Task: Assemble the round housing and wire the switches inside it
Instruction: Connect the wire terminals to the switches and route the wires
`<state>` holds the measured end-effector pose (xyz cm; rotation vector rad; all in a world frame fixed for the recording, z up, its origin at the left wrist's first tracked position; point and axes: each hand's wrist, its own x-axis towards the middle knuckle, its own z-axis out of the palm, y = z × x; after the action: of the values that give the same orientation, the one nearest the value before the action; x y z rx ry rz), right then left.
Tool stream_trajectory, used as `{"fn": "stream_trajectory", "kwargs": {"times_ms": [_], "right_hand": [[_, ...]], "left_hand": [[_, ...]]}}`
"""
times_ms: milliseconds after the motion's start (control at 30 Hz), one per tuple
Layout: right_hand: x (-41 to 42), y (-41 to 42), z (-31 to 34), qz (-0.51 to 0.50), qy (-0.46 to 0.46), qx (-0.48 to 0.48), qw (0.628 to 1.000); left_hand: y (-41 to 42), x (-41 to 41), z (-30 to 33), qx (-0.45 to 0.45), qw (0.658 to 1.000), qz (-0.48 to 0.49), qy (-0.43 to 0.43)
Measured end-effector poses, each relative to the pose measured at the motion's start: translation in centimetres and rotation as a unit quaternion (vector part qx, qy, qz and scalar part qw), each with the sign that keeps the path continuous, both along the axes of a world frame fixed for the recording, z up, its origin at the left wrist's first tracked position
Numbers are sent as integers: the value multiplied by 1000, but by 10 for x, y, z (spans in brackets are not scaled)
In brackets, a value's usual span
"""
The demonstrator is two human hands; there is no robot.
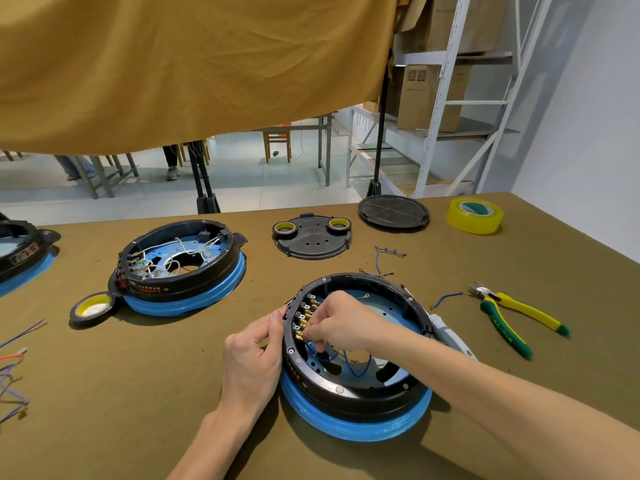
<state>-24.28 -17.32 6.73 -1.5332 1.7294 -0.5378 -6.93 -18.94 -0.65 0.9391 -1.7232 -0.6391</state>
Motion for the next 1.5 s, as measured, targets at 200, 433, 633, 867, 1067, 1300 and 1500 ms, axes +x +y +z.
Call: {"fn": "stream_trajectory", "kwargs": {"times_ms": [200,433,633,867,1067,1300,1500], "right_hand": [[8,6,-8,6,63,-47,997],[14,15,-15,8,121,-134,984],[16,22,-16,21,213,-229,950],[11,19,-18,38,185,-228,955],[13,19,-18,28,187,-229,955],[-8,31,-2,55,172,-209,961],[-24,53,14,79,188,-192,960]], "left_hand": [[3,-2,-2,14,1000,10,4],[0,0,-7,12,1000,2,-6],[-4,-1,-9,-1,1000,12,-8],[-2,-1,-8,-33,999,5,-28],[-4,0,-10,-49,998,1,-28],[0,0,-4,-52,998,15,-32],[-3,1,-4,-43,997,28,-56]]}}
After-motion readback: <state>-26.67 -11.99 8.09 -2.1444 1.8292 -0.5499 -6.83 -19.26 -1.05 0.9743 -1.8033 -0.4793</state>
